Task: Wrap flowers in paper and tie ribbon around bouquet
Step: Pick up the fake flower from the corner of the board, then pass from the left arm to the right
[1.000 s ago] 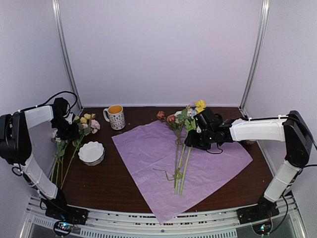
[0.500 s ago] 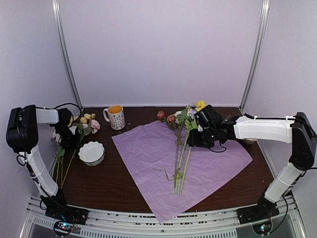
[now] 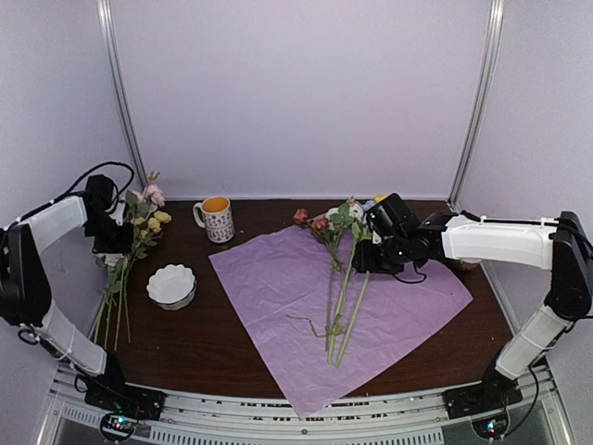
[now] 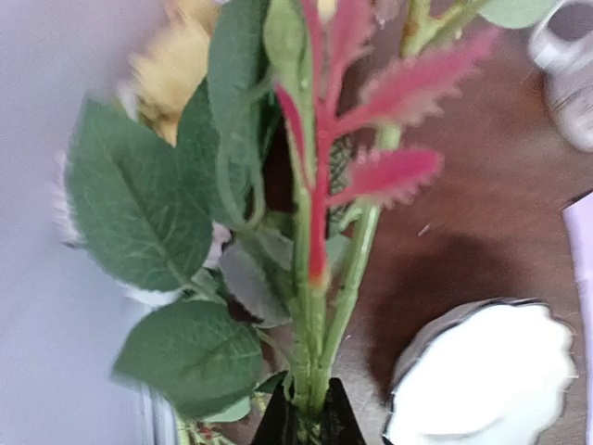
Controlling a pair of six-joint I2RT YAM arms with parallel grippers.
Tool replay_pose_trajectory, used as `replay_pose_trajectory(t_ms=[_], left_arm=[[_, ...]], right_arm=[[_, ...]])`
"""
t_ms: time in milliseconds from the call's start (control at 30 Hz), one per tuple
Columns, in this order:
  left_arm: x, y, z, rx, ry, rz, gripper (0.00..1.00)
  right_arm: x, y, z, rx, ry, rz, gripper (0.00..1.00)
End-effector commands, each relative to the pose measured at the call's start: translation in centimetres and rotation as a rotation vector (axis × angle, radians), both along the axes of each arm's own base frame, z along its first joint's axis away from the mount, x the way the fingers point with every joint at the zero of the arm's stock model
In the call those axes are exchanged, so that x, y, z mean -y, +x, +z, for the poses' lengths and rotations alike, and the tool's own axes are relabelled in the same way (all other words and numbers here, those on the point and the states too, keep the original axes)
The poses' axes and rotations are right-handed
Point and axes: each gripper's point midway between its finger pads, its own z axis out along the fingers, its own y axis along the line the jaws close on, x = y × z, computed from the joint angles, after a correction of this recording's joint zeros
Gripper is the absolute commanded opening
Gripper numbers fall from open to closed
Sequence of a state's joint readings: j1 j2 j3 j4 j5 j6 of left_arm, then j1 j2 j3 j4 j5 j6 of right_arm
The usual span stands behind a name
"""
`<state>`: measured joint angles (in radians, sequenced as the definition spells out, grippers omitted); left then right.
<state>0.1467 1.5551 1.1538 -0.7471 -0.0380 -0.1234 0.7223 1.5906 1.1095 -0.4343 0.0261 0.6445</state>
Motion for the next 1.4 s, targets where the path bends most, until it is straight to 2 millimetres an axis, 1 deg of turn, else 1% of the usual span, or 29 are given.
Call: replay_pose_trajectory(t_ms=[0, 67, 133, 233, 267, 367, 400, 433, 467, 500, 533, 567, 600, 633, 667, 767, 833, 900, 933, 967, 1033, 1067, 1167, 1200, 1233, 1267, 1300, 1333, 1367], left_arm=[[2.5, 1.6, 10.3, 0.376, -0.044, -0.096, 0.0], [4.5, 1.4, 15.3, 0.552, -0.097, -0.166, 0.0], [7.1, 0.7, 20.4, 0.722, -0.168, -0.262, 0.0], [12.4, -1.7, 27.5, 0.957, -0.331, -0.457, 0.0], [14.5, -2.8, 29.6, 1.026, -0.387, -0.532, 0.0], [20.4, -6.2, 34.3, 1.163, -0.547, -0.736, 0.0], [22.1, -7.2, 35.5, 1.182, -0.628, -0.782, 0.0], [23.5, -8.1, 36.6, 1.206, -0.704, -0.821, 0.0], [24.7, -8.8, 37.5, 1.224, -0.778, -0.85, 0.0], [25.8, -9.5, 38.4, 1.237, -0.851, -0.879, 0.0], [28.5, -10.9, 39.8, 1.237, -0.981, -0.962, 0.0], [29.4, -11.5, 40.4, 1.23, -1.012, -0.995, 0.0], [30.5, -12.0, 40.6, 1.217, -1.04, -1.025, 0.0], [31.1, -12.2, 40.8, 1.211, -1.059, -1.044, 0.0], [31.8, -12.5, 41.0, 1.201, -1.07, -1.069, 0.0], [33.4, -12.7, 41.1, 1.171, -1.092, -1.11, 0.0], [34.3, -12.7, 40.9, 1.145, -1.11, -1.13, 0.0], [34.7, -12.7, 40.8, 1.133, -1.123, -1.146, 0.0], [34.8, -12.7, 40.8, 1.132, -1.126, -1.149, 0.0], [34.8, -12.7, 40.8, 1.132, -1.125, -1.15, 0.0], [34.9, -12.6, 40.5, 1.135, -1.102, -1.153, 0.0], [34.8, -12.4, 40.3, 1.13, -1.082, -1.144, 0.0], [34.6, -11.2, 39.5, 1.11, -0.984, -1.097, 0.0], [34.4, -10.4, 38.8, 1.088, -0.931, -1.059, 0.17], [34.0, -9.3, 38.1, 1.071, -0.867, -1.006, 0.45], [33.4, -7.9, 37.0, 1.037, -0.788, -0.944, 0.66], [32.6, -6.6, 35.9, 1.006, -0.702, -0.879, 0.79], [31.6, -5.4, 34.9, 0.976, -0.613, -0.822, 0.85], [30.4, -4.3, 33.5, 0.936, -0.525, -0.763, 0.87]], right_arm=[[-0.6, 0.6, 4.8, 0.127, 0.025, 0.046, 0.52], [-1.3, 0.6, 6.3, 0.168, 0.047, 0.085, 0.52], [-2.8, 0.4, 8.0, 0.212, 0.093, 0.155, 0.52], [-7.0, -1.1, 11.8, 0.291, 0.238, 0.348, 0.53], [-9.0, -2.3, 13.5, 0.316, 0.311, 0.445, 0.53], [-13.9, -5.6, 18.9, 0.439, 0.444, 0.664, 0.55], [-15.2, -6.6, 20.4, 0.474, 0.466, 0.724, 0.56], [-16.6, -7.7, 21.9, 0.509, 0.481, 0.78, 0.58], [-18.1, -8.8, 24.0, 0.555, 0.503, 0.831, 0.6], [-19.1, -9.4, 25.2, 0.586, 0.512, 0.858, 0.63], [-21.0, -9.4, 26.8, 0.634, 0.517, 0.86, 0.75], [-21.5, -9.0, 27.4, 0.648, 0.523, 0.841, 0.83], [-21.9, -8.7, 28.1, 0.664, 0.535, 0.821, 0.92], [-22.3, -8.3, 28.4, 0.669, 0.543, 0.81, 0.98], [-22.8, -8.1, 28.4, 0.667, 0.555, 0.806, 1.0], [-23.5, -8.3, 29.1, 0.68, 0.593, 0.814, 0.95], [-23.9, -8.3, 29.2, 0.682, 0.597, 0.817, 0.89], [-24.0, -8.1, 28.9, 0.674, 0.59, 0.81, 0.74], [-23.9, -8.0, 28.7, 0.669, 0.587, 0.804, 0.62], [-23.8, -7.9, 28.6, 0.667, 0.585, 0.792, 0.47], [-23.2, -7.4, 28.7, 0.669, 0.588, 0.737, 0.05], [-22.9, -7.0, 28.6, 0.667, 0.587, 0.702, 0.0], [-21.7, -6.1, 27.7, 0.645, 0.565, 0.617, 0.0], [-21.4, -5.8, 27.4, 0.626, 0.56, 0.594, 0.0], [-21.0, -5.3, 27.0, 0.603, 0.555, 0.571, 0.0], [-20.6, -4.9, 26.2, 0.57, 0.548, 0.543, 0.0], [-19.9, -4.3, 25.2, 0.532, 0.543, 0.506, 0.0], [-19.2, -3.7, 23.9, 0.488, 0.542, 0.463, 0.0], [-18.2, -3.0, 22.5, 0.436, 0.554, 0.407, 0.0]])
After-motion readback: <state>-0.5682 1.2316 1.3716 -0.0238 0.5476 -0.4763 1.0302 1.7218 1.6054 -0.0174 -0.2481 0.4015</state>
